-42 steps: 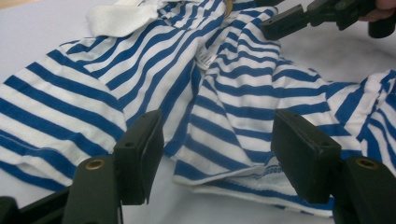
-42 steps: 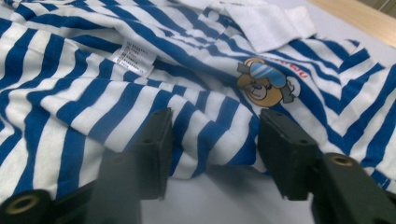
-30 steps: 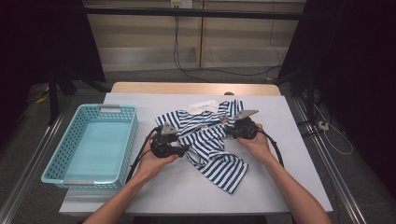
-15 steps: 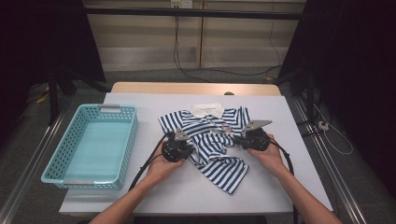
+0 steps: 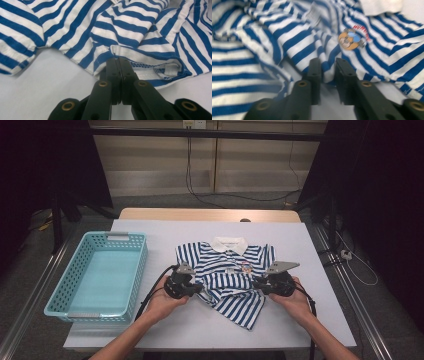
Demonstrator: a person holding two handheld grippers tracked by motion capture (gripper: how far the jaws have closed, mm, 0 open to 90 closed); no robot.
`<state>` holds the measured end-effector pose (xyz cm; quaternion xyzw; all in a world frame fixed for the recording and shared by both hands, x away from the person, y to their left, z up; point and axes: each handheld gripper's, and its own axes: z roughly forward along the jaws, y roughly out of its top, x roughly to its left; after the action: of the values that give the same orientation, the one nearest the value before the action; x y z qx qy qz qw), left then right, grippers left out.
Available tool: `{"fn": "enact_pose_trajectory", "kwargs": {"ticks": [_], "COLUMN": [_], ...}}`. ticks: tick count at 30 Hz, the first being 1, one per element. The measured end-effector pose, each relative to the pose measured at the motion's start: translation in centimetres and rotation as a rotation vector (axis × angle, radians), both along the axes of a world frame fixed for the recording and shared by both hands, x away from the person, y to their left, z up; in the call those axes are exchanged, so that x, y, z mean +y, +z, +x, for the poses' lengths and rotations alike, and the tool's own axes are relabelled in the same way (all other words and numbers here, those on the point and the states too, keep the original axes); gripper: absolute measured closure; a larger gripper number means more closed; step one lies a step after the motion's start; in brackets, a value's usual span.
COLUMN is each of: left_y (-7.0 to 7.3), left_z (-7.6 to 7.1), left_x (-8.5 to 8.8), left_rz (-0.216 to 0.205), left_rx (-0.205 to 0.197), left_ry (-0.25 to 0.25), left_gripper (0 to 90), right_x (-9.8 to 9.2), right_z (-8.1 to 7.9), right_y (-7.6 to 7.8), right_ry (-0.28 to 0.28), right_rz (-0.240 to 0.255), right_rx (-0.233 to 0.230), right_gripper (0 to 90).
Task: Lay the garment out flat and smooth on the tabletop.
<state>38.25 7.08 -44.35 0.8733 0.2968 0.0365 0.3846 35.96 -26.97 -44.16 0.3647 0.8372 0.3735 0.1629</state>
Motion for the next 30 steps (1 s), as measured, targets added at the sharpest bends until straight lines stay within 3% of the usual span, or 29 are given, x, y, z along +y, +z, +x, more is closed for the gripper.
{"fn": "enact_pose_trajectory", "kwargs": {"ticks": [2, 3, 5, 8, 9, 10, 12, 13, 16, 17, 19, 21, 24, 25, 26, 28, 29, 30], "left_y": [0.2, 0.4, 1.0, 1.9, 2.2, 2.3, 2.3, 2.3, 1.8, 1.7, 1.5, 1.4, 1.0, 0.9, 0.7, 0.2, 0.2, -0.2], "left_z": [-0.1, 0.0, 0.3, 1.4, 2.2, 2.7, 4.0, 5.0, 6.9, 7.3, 8.3, 9.0, 10.2, 10.8, 11.2, 12.0, 12.2, 12.5], "left_x": [0.2, 0.4, 0.8, 1.5, 1.8, 1.9, 2.1, 2.2, 2.0, 1.6, 1.3, 1.1, 1.5, 2.0, 2.4, 2.8, 3.2, 3.3], "left_rz": [-0.022, -0.043, -0.064, -0.111, -0.118, -0.110, -0.101, -0.070, -0.082, -0.114, -0.104, -0.108, -0.073, -0.019, -0.005, -0.023, 0.016, 0.007], "left_rx": [0.003, 0.006, -0.030, -0.061, -0.082, -0.092, -0.116, -0.123, -0.113, -0.100, -0.105, -0.115, -0.126, -0.118, -0.117, -0.100, -0.099, -0.094], "left_ry": [0.021, 0.033, 0.057, 0.127, 0.150, 0.164, 0.216, 0.223, 0.258, 0.299, 0.313, 0.337, 0.379, 0.373, 0.389, 0.452, 0.442, 0.466], "left_gripper": [86.8, 81.6, 68.6, 63.0, 60.5, 59.0, 55.4, 53.7, 52.2, 52.0, 49.8, 48.9, 48.8, 48.8, 48.8, 48.7, 48.8, 48.6], "right_x": [-0.6, -1.0, -1.9, -3.5, -4.0, -4.7, -5.6, -6.0, -7.0, -7.2, -7.4, -7.4, -7.1, -7.0, -6.7, -6.3, -6.3, -6.4], "right_z": [0.3, 0.4, 1.0, 2.2, 2.7, 3.5, 4.6, 5.3, 7.5, 8.1, 9.2, 10.1, 11.2, 11.5, 11.9, 12.3, 12.5, 12.7], "right_y": [0.4, 0.6, 1.1, 1.7, 1.7, 1.8, 1.8, 1.6, 0.8, 0.4, -0.1, -0.3, -0.6, -0.7, -0.8, -1.2, -1.5, -1.7], "right_ry": [-0.026, -0.045, -0.078, -0.168, -0.191, -0.224, -0.278, -0.303, -0.370, -0.387, -0.398, -0.399, -0.395, -0.391, -0.392, -0.392, -0.402, -0.409], "right_rz": [0.036, 0.051, 0.070, 0.087, 0.070, 0.047, 0.065, 0.059, 0.037, 0.032, 0.049, 0.038, 0.012, 0.014, 0.012, -0.011, -0.009, -0.009], "right_rx": [-0.020, -0.028, -0.045, -0.067, -0.078, -0.089, -0.069, -0.063, -0.036, -0.030, -0.007, -0.002, 0.009, 0.007, 0.020, 0.029, 0.039, 0.046], "right_gripper": [60.6, 58.7, 55.2, 55.4, 55.6, 56.1, 57.0, 57.3, 57.6, 57.5, 57.2, 57.2, 57.4, 57.6, 57.8, 57.6, 57.7, 58.3]}}
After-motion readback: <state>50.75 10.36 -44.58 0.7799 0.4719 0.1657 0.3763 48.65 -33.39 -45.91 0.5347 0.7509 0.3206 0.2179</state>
